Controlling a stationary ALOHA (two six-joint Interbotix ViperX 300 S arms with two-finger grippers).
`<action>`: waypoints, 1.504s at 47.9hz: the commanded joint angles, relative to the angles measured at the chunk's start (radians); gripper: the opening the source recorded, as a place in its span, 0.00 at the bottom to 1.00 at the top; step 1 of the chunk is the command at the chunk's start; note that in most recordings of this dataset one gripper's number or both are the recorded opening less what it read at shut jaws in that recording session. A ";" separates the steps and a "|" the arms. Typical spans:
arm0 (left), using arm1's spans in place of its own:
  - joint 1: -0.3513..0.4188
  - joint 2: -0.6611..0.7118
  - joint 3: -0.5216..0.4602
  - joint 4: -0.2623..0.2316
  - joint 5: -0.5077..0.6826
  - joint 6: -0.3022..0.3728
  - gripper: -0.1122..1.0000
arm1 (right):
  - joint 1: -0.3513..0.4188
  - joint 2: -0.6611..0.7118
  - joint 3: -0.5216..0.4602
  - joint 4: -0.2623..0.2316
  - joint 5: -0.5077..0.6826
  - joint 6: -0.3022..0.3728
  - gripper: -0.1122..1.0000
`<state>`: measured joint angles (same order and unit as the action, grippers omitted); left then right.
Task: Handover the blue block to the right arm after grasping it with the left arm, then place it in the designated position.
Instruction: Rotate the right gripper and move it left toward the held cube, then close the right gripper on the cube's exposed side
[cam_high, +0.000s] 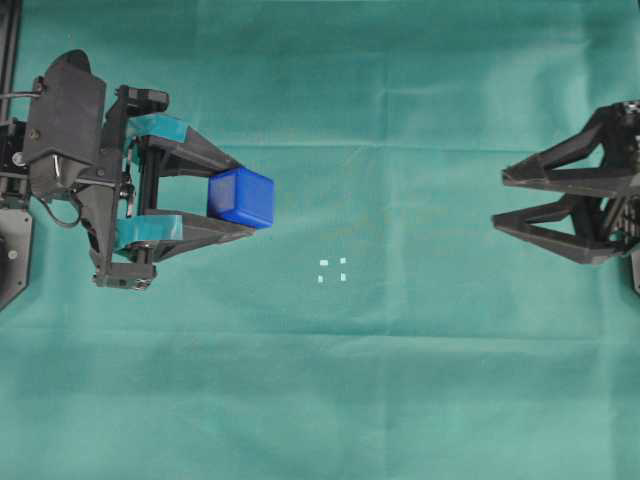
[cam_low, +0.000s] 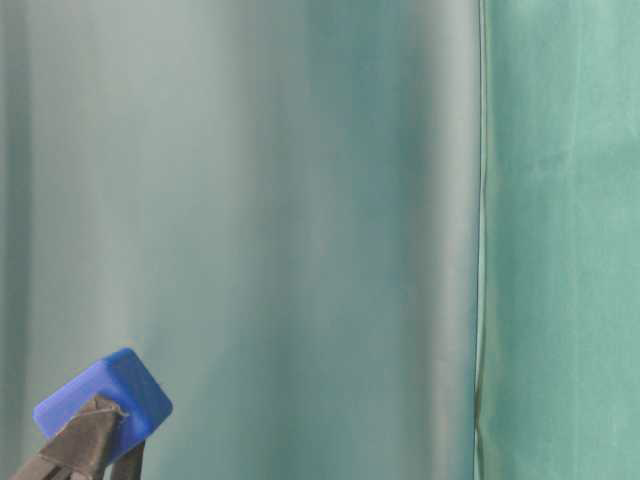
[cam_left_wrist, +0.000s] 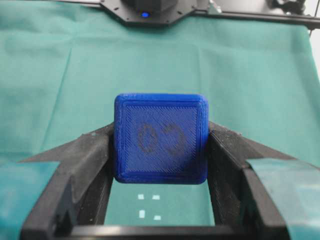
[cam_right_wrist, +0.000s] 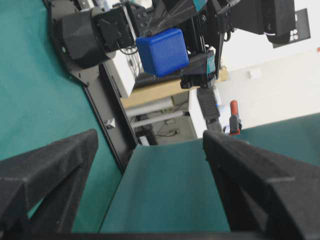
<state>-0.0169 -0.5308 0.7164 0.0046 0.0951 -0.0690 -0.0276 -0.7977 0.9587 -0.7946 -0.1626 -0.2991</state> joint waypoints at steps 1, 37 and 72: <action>0.003 -0.006 -0.012 -0.002 -0.011 0.000 0.52 | 0.002 0.040 -0.051 -0.002 -0.018 0.003 0.93; 0.003 -0.005 -0.011 -0.002 -0.003 -0.002 0.52 | -0.005 0.502 -0.420 -0.006 -0.052 -0.002 0.93; 0.003 -0.005 -0.011 -0.002 -0.002 -0.002 0.52 | -0.005 0.699 -0.615 -0.040 -0.021 -0.003 0.93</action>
<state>-0.0153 -0.5308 0.7164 0.0046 0.0982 -0.0690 -0.0322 -0.0951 0.3804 -0.8345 -0.1902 -0.3053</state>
